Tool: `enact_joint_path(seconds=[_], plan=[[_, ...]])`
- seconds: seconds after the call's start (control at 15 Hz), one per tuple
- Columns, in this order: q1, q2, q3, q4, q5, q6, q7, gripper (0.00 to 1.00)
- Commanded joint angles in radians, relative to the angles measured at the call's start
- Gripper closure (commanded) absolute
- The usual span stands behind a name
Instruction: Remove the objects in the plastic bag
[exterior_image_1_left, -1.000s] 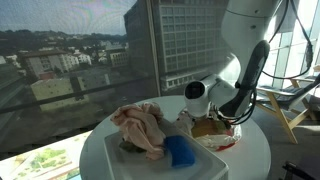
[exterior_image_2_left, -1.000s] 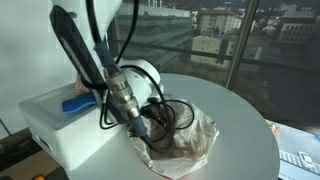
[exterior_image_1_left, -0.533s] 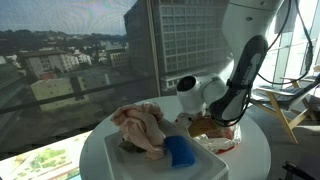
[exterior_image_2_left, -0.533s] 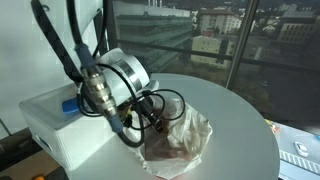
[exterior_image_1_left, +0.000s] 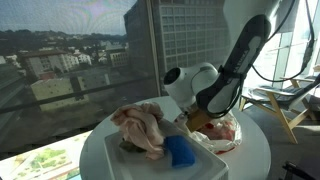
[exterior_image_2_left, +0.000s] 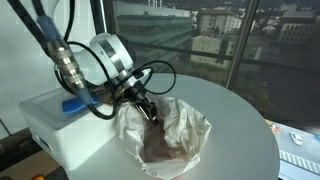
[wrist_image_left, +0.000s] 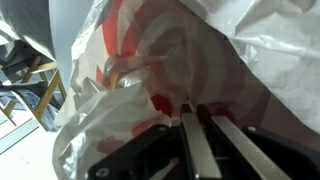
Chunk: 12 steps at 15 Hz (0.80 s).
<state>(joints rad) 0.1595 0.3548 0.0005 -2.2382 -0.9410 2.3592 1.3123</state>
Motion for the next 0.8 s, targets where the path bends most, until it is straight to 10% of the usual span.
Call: enact_joint_path(seconds=[0.0, 0.53, 0.73], plan=[[-0.008, -0.008, 0.012, 0.01, 0.013, -0.014, -0.074, 0.61], [-0.044, 0.053, -0.055, -0.012, -0.172, 0.19, 0.07, 0.05], [-0.066, 0.069, -0.07, -0.013, -0.173, 0.276, 0.159, 0.0]])
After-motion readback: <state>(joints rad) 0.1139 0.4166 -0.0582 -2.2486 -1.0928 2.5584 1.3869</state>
